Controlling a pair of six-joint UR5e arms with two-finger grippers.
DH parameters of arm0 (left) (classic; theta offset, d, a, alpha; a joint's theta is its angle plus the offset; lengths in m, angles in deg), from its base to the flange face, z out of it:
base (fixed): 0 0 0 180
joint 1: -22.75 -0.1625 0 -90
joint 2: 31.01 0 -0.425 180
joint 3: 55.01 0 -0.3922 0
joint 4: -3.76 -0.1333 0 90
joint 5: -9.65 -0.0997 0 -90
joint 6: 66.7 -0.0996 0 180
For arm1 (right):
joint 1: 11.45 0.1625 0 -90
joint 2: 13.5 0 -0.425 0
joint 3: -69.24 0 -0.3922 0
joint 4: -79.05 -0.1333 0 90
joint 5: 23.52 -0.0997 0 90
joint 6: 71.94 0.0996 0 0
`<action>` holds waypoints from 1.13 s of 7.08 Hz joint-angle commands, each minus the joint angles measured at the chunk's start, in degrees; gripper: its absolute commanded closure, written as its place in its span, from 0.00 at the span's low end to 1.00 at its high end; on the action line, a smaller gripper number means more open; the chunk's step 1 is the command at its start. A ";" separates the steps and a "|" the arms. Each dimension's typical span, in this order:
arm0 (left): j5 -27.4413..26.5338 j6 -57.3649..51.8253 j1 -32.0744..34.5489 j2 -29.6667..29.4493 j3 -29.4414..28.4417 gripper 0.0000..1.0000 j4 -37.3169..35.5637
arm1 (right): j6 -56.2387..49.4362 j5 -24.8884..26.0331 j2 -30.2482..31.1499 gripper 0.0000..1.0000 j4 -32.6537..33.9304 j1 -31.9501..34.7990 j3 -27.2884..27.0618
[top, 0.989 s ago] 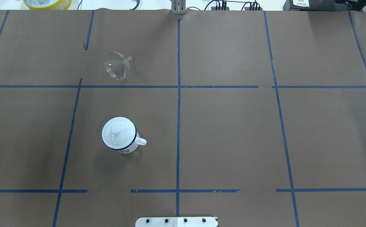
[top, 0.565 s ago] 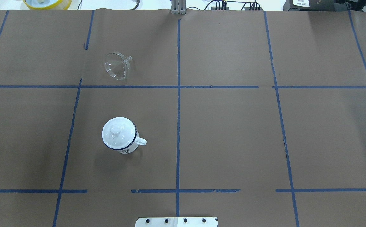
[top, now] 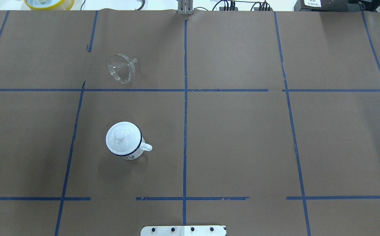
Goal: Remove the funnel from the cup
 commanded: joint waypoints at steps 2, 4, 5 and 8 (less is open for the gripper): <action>0.10 0.00 -0.11 -0.07 -1.75 0.00 0.31 | 0.00 0.00 0.00 0.00 0.00 0.00 0.06; -0.08 0.00 -0.20 -0.16 -1.67 0.00 0.30 | 0.00 0.00 0.00 0.00 0.00 0.00 -0.03; 0.01 0.00 -0.20 -0.16 -1.49 0.00 0.31 | 0.00 0.00 0.00 0.00 0.00 0.00 0.06; -0.52 -0.09 -0.20 0.71 -0.52 0.00 4.49 | 0.00 0.00 0.00 0.00 0.00 0.00 -0.03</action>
